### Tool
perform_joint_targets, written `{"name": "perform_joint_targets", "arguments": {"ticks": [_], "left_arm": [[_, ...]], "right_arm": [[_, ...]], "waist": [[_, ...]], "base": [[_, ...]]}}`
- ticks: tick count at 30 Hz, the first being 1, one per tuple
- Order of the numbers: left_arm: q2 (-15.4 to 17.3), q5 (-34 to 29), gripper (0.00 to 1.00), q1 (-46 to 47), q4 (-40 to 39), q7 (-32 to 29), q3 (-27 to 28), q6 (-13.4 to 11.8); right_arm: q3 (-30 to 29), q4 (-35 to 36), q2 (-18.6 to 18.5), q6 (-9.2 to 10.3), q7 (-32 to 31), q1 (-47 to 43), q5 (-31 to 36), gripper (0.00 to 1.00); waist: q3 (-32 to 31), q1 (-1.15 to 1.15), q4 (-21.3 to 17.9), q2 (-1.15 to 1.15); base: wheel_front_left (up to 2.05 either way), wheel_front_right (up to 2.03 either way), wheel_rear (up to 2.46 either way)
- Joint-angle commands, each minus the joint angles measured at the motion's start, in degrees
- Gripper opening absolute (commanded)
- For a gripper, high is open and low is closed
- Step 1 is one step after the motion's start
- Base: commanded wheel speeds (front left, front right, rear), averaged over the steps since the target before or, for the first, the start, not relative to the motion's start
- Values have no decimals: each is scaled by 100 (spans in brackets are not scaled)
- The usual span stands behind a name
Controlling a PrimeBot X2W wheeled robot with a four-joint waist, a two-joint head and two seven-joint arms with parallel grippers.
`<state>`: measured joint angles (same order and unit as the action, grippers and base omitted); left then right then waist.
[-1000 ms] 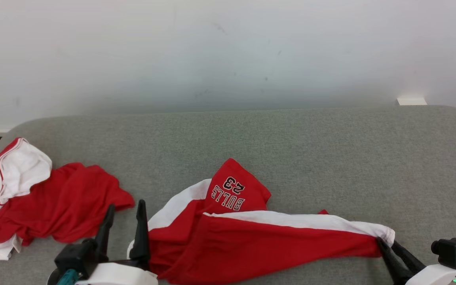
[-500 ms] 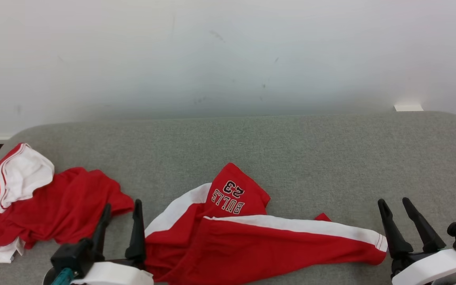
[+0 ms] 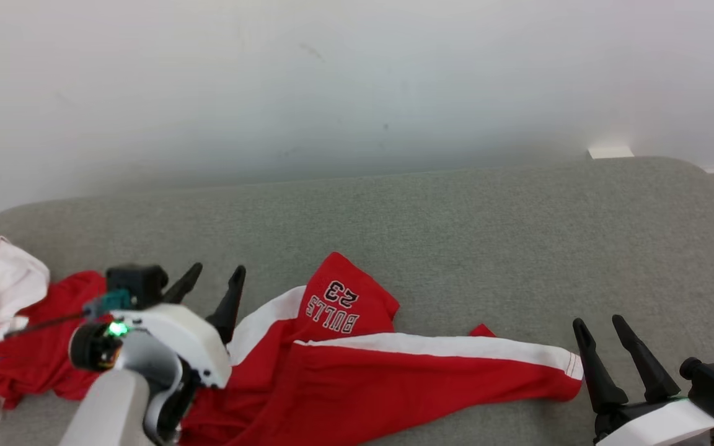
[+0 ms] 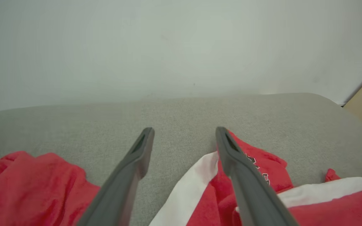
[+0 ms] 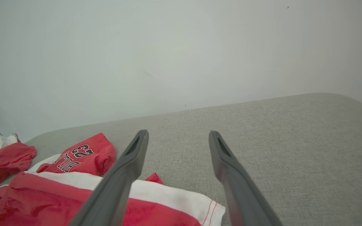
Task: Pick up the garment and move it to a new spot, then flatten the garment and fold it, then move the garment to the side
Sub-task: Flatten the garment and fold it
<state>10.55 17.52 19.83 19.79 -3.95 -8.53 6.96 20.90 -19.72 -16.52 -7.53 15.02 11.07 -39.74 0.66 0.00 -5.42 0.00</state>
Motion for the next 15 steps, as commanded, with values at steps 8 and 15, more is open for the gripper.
{"name": "perform_joint_targets", "arguments": {"ticks": [8,15], "left_arm": [[719,1622,100,1218,294,-2578,-716,53],[1282,2294,100,1591,684,-3490,-1349,56]], "right_arm": [[-16,186,185,8,14,215,-40,100],[-16,226,294,8,18,346,5,100]], "waist": [[512,0,-793,0],[773,0,-1258,0]], "base": [[0,0,0],[0,0,0]]}}
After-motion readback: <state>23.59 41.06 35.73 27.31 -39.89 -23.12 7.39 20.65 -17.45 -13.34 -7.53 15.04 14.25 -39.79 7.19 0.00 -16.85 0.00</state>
